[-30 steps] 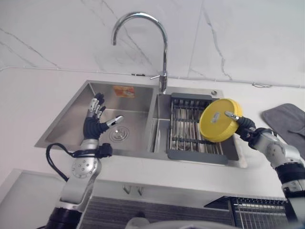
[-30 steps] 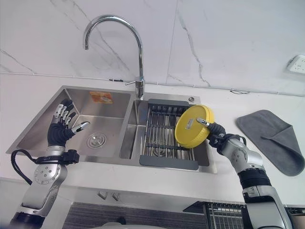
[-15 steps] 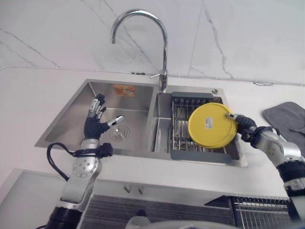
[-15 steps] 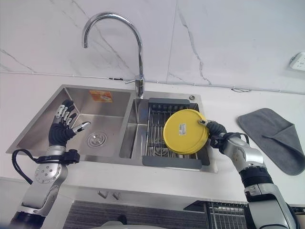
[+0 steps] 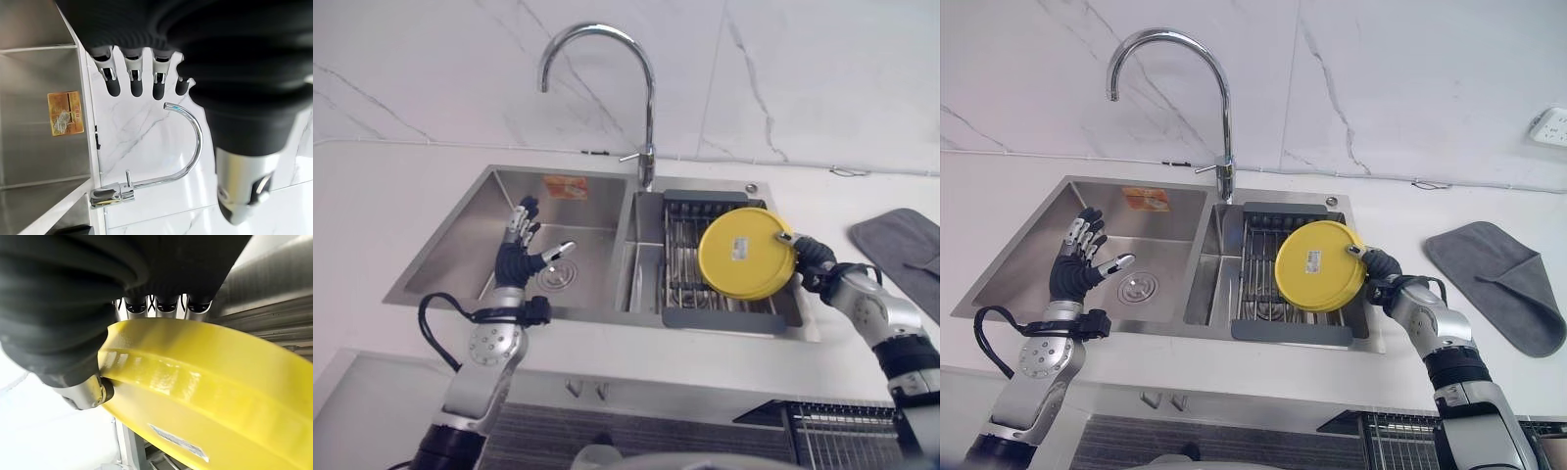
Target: Place the dishes in the dishwasher.
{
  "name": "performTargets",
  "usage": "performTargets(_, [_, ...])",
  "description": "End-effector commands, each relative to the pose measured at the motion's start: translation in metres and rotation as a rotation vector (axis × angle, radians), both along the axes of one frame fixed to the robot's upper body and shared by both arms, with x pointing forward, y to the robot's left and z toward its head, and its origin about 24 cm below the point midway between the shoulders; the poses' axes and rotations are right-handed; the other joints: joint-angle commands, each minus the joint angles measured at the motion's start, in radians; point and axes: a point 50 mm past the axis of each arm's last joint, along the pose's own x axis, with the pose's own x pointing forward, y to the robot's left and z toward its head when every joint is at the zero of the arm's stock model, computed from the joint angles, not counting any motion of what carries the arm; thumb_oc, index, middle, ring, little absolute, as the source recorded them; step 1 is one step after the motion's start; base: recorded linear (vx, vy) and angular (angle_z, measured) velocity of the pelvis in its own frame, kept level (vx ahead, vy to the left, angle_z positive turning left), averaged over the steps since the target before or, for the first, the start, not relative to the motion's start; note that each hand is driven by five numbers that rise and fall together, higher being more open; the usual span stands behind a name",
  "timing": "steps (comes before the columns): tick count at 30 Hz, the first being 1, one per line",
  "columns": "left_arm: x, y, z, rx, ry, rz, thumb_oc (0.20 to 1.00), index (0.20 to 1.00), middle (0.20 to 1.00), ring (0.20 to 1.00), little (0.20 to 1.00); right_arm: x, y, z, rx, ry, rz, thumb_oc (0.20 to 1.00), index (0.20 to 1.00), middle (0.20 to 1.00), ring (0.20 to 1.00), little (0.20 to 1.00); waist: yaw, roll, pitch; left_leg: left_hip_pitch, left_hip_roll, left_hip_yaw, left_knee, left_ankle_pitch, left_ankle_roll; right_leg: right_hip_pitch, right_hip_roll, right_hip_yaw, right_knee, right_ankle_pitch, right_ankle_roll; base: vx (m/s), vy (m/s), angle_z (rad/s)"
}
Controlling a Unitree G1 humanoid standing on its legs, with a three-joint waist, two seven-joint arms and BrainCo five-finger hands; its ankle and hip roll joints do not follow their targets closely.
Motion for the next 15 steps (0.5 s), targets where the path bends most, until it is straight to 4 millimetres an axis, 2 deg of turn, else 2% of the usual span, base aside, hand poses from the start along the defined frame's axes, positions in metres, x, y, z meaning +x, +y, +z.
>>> performTargets(1, [0.006,-0.001,0.018,0.031,-0.092,-0.033,1.0,1.0,1.0,1.0,1.0,0.014,0.012,0.049,0.103,-0.275,-0.033,0.2,0.2,0.2,0.2,0.2,0.01,-0.005,-0.032,0.055,0.045,0.02,0.001,-0.059,-0.027,0.0,-0.02,0.034,0.001,0.004,-0.008,-0.01,-0.052,0.0])
performTargets(6, [0.002,0.003,0.016,0.028,-0.092,-0.019,1.0,1.0,1.0,1.0,1.0,0.002,0.018,0.066,0.191,-0.396,-0.044,0.2,0.2,0.2,0.2,0.2,-0.01,-0.002,-0.039,0.055,0.053,0.036,0.001,-0.056,-0.027,-0.008,-0.009,0.042,0.001,0.0,-0.014,-0.02,-0.109,-0.01])
performTargets(13, [-0.011,0.008,0.01,0.016,-0.092,-0.018,1.0,1.0,1.0,1.0,1.0,-0.029,0.011,0.08,0.299,-0.561,-0.092,0.2,0.2,0.2,0.2,0.2,-0.051,0.016,-0.049,0.052,0.08,0.089,0.001,-0.024,-0.039,-0.034,0.025,0.072,0.001,-0.003,-0.029,-0.01,-0.12,-0.06])
performTargets(14, [-0.013,0.007,0.011,0.006,-0.102,-0.023,1.0,1.0,1.0,1.0,1.0,-0.033,0.009,0.082,0.31,-0.581,-0.1,0.2,0.2,0.2,0.2,0.2,-0.053,0.017,-0.048,0.05,0.075,0.075,0.001,-0.021,-0.039,-0.041,0.03,0.086,0.001,-0.002,-0.031,-0.13,0.038,-0.12])
performTargets(15, [-0.015,0.008,0.012,-0.01,-0.125,-0.011,1.0,1.0,1.0,1.0,1.0,-0.035,0.009,0.086,0.333,-0.604,-0.091,0.2,0.2,0.2,0.2,0.2,-0.045,0.012,-0.037,0.036,0.042,0.007,0.053,-0.033,-0.034,-0.054,0.034,0.127,0.001,0.009,-0.039,-0.11,0.069,-0.11])
